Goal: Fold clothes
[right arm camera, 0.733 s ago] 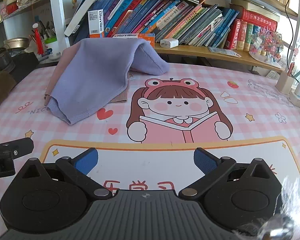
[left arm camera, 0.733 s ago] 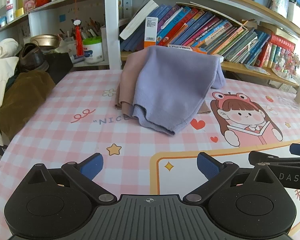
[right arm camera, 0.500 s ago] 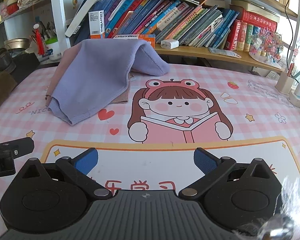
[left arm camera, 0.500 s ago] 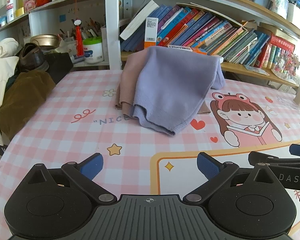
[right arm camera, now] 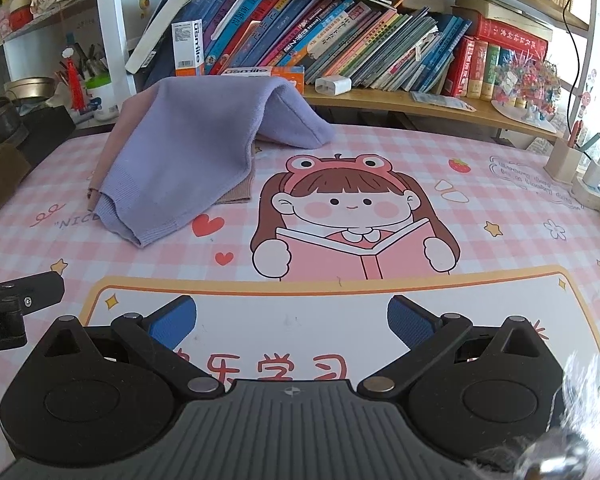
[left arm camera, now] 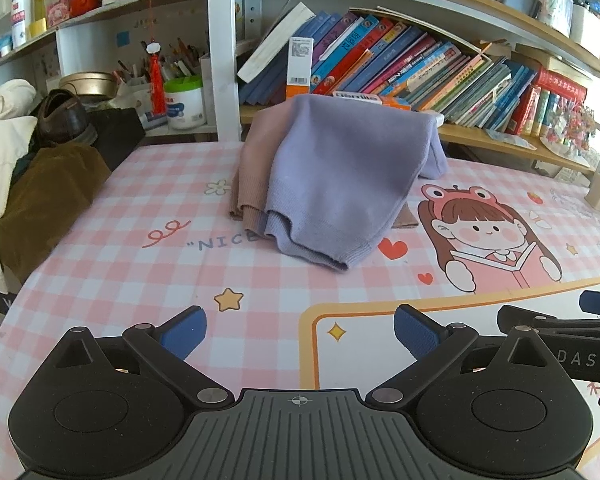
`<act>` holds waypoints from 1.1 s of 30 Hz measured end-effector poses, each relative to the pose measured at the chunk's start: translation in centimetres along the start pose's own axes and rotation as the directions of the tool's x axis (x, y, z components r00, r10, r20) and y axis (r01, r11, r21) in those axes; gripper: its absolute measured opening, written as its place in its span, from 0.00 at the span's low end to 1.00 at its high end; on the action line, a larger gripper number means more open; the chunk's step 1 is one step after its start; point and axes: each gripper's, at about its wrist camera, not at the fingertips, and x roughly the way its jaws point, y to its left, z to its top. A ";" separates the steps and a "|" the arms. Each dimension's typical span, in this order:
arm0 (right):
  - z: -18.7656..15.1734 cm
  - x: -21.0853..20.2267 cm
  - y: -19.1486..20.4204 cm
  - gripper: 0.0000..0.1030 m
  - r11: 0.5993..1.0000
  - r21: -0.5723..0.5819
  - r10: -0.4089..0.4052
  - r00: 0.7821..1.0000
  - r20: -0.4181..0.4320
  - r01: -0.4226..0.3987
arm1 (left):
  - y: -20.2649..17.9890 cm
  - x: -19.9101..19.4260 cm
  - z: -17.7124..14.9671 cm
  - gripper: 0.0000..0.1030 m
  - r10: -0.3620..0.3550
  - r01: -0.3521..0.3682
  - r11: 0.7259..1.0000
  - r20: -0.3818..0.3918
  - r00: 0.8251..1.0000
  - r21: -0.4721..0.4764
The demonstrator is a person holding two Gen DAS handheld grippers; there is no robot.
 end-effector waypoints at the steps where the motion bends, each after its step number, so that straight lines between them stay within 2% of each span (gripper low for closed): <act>1: 0.0 0.0 0.0 1.00 1.000 0.000 0.000 1.000 0.001 0.000 | 0.0 0.0 0.0 0.99 0.001 -0.001 1.000 0.001 1.000 0.000; 33: 0.4 1.1 0.0 1.00 1.000 0.003 0.006 1.000 -0.017 -0.006 | 0.3 0.7 0.2 0.99 0.005 -0.005 1.000 -0.008 1.000 -0.004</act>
